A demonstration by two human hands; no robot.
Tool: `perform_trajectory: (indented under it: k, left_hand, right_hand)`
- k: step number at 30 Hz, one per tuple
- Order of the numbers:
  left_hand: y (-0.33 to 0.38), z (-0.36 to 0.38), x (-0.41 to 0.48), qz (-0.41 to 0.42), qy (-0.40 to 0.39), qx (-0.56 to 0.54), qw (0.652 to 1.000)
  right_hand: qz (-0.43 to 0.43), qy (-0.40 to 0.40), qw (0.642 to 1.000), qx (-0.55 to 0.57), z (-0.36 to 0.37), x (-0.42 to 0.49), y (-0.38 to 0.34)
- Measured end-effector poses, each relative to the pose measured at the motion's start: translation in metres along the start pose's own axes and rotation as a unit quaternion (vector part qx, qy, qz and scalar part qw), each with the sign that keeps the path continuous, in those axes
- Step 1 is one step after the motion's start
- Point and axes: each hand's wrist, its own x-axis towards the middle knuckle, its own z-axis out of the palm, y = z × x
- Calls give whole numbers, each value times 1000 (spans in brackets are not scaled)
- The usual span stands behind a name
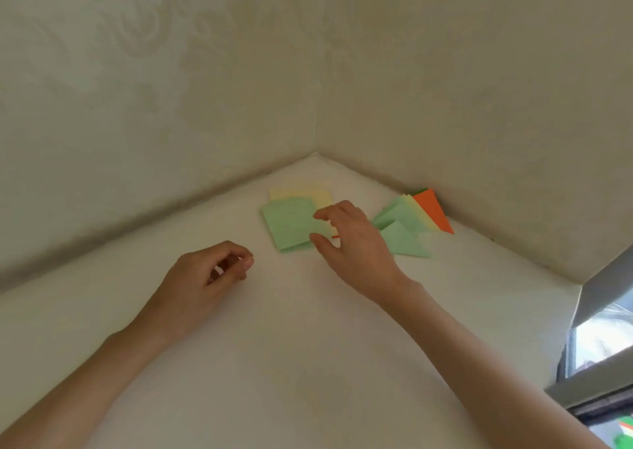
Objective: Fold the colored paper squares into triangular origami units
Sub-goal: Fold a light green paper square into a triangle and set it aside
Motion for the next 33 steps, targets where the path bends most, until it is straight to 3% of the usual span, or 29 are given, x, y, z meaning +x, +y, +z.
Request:
perform_trajectory:
  k: [3, 6, 10, 12, 14, 16, 19, 22, 26, 30, 33]
  left_hand:
    - [-9, -9, -9, -9, 23, -15, 1000]
    - [-12, -8, -9, -26, 25, -34, 999]
    - [-14, -8, -7, -28, 22, -55, 998]
    - [-14, -8, -8, -32, 25, -78, 996]
    - [-14, -9, -8, -43, 37, -113, 992]
    - [-14, -10, -7, -54, 71, -173, 981]
    - [-12, -12, -6, -102, 110, -325, 934]
    - [-3, -12, -9, -142, 75, -399, 903]
    - [1, -13, -11, -136, 66, -370, 917]
    - [-7, -12, -10, -140, 73, -351, 923]
    - [-8, -11, -9, -144, 125, -351, 917]
  right_hand:
    - [4, -110, 992, -59, 21, 21, 0]
    - [-39, -116, 985, -121, 36, 22, 5]
    - [-85, -21, 992, -86, 42, 16, 8]
    - [-80, 70, 993, -45, 36, 17, 5]
    - [-53, 136, 988, 46, 27, 13, -6]
    - [5, 152, 966, 208, 16, 8, -19]
    - [74, 109, 917, 377, 7, 6, -33]
    - [109, 34, 890, 442, 14, 3, -39]
    - [128, -31, 876, 464, 20, -1, -44]
    - [156, -45, 874, 459, 21, 1, -44]
    - [152, -122, 866, 460, 20, 1, -43]
